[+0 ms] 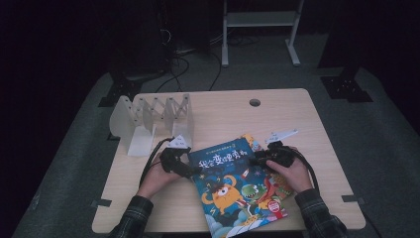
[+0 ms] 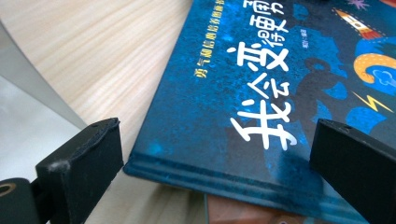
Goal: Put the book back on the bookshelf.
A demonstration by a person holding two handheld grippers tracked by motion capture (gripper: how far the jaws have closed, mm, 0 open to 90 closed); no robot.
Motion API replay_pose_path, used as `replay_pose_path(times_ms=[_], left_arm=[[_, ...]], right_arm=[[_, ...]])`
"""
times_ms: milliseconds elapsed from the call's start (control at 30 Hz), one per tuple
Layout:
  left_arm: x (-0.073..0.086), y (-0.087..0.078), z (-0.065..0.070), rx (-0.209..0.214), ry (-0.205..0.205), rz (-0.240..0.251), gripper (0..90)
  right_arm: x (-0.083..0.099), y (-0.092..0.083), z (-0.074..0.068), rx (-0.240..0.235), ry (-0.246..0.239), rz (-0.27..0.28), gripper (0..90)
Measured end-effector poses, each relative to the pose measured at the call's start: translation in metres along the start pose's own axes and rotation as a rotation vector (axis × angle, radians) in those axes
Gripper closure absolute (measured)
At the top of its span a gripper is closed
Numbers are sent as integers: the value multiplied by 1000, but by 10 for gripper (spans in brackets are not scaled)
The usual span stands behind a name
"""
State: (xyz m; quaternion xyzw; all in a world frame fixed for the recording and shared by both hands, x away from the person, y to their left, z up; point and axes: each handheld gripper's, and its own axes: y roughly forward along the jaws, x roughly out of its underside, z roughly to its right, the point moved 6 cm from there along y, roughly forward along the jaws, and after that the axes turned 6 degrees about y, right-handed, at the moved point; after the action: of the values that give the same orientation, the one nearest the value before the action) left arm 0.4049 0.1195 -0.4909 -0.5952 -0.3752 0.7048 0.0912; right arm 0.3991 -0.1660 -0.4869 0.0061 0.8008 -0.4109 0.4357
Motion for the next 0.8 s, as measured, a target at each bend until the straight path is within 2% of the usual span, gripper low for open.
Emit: replay_pose_path(times_ms=[133, 233, 333, 500, 667, 800], left_arm=[[1, -1, 2, 8, -4, -4, 18], [2, -2, 4, 7, -8, -3, 18], [3, -3, 5, 8, -6, -10, 18], [4, -6, 7, 9, -7, -11, 18], [5, -7, 8, 8, -3, -20, 18], [5, -8, 8, 6, -6, -21, 19]], right_arm=[[0, 0, -1, -2, -2, 2, 538], [1, 0, -3, -5, -1, 1, 498], [4, -3, -5, 9, -9, -1, 486], [14, -19, -6, 35, -10, 20, 453], [22, -28, -6, 43, -9, 34, 443], [28, -36, -8, 57, -25, 39, 434]])
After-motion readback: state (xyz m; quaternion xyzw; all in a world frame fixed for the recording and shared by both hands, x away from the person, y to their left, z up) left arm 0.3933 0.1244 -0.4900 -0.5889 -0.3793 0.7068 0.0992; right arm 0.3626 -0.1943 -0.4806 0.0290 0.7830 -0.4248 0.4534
